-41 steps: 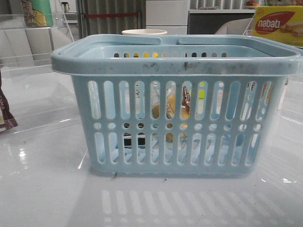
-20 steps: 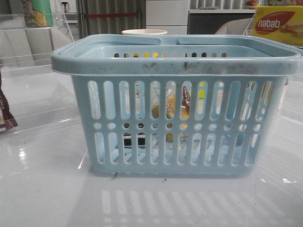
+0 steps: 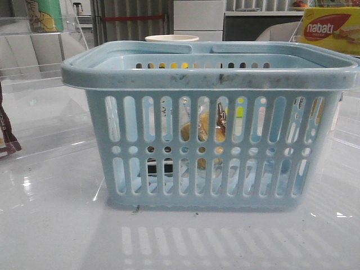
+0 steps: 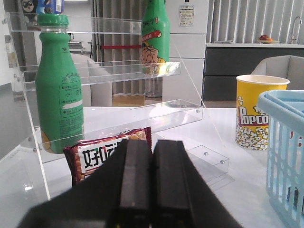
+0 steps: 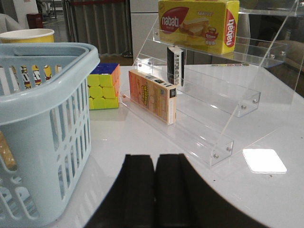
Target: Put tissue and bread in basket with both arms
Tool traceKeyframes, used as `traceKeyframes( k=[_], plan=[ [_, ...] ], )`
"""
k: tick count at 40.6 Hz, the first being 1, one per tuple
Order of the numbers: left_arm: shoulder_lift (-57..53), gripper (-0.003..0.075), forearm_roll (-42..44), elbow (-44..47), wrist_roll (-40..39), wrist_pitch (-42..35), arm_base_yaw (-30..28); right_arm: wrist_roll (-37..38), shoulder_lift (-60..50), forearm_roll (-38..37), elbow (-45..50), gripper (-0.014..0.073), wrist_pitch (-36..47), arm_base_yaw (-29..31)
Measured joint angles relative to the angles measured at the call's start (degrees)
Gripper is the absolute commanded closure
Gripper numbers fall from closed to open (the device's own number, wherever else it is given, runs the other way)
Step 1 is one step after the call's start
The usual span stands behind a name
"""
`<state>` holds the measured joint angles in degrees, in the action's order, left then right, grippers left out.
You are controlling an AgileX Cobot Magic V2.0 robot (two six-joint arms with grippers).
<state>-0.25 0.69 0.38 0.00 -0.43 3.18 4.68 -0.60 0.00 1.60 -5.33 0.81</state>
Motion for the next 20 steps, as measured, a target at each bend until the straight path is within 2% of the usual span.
traceKeyframes(
  k=[20],
  plan=[
    [0.0, 0.0627, 0.0, 0.0, 0.0, 0.0, 0.0, 0.0, 0.0, 0.0, 0.09, 0.0536, 0.14, 1.11]
  ],
)
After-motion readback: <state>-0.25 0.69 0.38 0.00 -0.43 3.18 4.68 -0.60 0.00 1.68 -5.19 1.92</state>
